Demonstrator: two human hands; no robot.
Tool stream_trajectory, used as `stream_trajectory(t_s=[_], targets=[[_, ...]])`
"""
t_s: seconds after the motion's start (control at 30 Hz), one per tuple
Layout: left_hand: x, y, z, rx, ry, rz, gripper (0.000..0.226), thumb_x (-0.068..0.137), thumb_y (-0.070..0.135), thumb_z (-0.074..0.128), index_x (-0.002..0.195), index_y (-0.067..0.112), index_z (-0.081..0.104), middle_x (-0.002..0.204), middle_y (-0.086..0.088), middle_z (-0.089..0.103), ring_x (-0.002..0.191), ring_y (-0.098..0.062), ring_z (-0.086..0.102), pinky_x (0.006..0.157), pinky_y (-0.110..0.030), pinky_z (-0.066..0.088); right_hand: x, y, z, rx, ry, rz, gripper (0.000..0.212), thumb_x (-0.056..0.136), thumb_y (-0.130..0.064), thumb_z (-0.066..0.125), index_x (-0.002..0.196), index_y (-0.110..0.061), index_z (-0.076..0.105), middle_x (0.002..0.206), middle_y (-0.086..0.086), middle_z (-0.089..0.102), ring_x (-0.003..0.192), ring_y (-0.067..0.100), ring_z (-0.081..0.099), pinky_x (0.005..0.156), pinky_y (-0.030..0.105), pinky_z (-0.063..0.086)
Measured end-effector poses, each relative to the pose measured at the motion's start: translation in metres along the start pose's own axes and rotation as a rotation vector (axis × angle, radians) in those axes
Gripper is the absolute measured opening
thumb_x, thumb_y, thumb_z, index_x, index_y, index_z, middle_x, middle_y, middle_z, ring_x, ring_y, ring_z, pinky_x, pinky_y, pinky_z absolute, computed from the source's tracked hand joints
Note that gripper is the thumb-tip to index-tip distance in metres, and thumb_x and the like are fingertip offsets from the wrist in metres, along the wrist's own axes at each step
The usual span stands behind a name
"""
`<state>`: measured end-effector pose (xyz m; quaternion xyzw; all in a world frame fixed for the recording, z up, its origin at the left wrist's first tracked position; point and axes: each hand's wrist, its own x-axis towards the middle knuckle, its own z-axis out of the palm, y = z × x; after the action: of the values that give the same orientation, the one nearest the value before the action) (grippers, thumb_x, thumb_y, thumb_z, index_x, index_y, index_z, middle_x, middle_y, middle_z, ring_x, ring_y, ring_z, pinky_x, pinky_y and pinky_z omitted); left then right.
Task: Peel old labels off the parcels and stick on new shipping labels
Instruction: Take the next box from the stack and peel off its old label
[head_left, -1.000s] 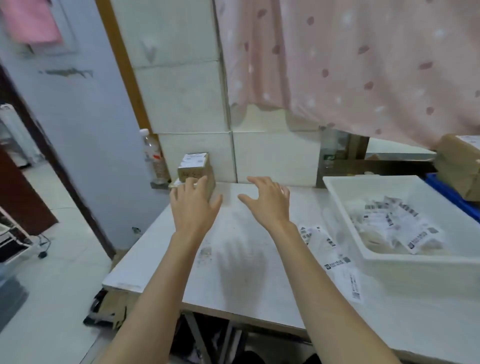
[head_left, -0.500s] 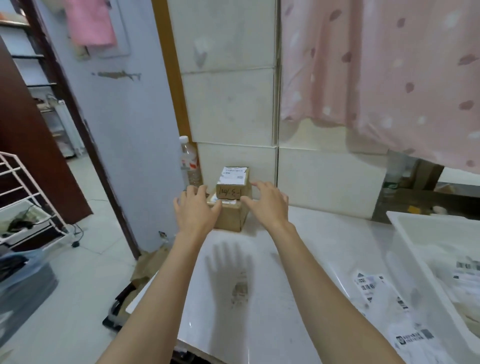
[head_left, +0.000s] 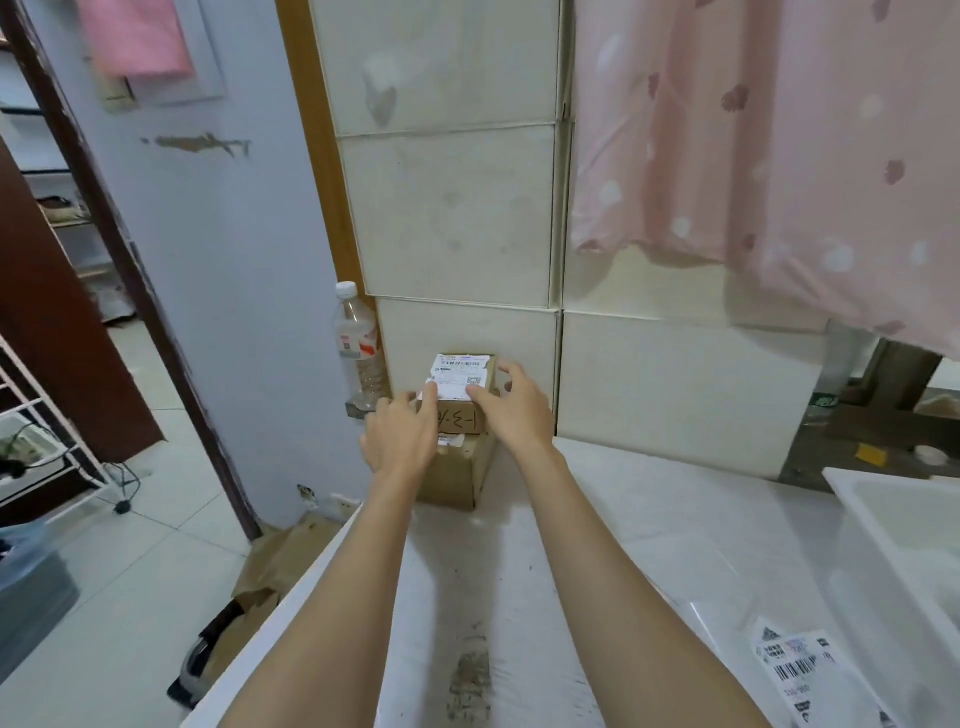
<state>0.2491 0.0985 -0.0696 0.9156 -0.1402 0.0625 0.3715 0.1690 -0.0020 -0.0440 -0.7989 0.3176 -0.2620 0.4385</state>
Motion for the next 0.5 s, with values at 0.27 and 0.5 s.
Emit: stream_trajectory(t_s=[0.27,0.5], targets=[[-0.025,0.016,0.003,-0.228,0.115,0.013,0.051,0.099,0.051,0.04,0.118,0.015,0.071,0.132,-0.006,0.055,0.128,-0.025,0.041,0.104,-0.043,0.037,-0.015,-0.001,-0.008,0.134,0.019,0.082,0.051,0.089,-0.033,0.066,0.133,-0.017,0.047,0.124,0.002,0.065,0.116,0.021,0.057,0.083,0.027,0.037],[-0.089,0.05,-0.015,-0.697,0.031,-0.174,0.028,0.094,0.03,0.051,0.112,0.013,0.061,0.113,-0.004,0.064,0.1,-0.02,0.059,0.076,-0.031,0.044,-0.08,-0.003,-0.051,0.325,0.143,0.071,0.036,0.084,-0.022,0.072,0.117,-0.015,0.06,0.105,-0.006,0.067,0.087,0.008,0.062,0.069,0.011,0.042]])
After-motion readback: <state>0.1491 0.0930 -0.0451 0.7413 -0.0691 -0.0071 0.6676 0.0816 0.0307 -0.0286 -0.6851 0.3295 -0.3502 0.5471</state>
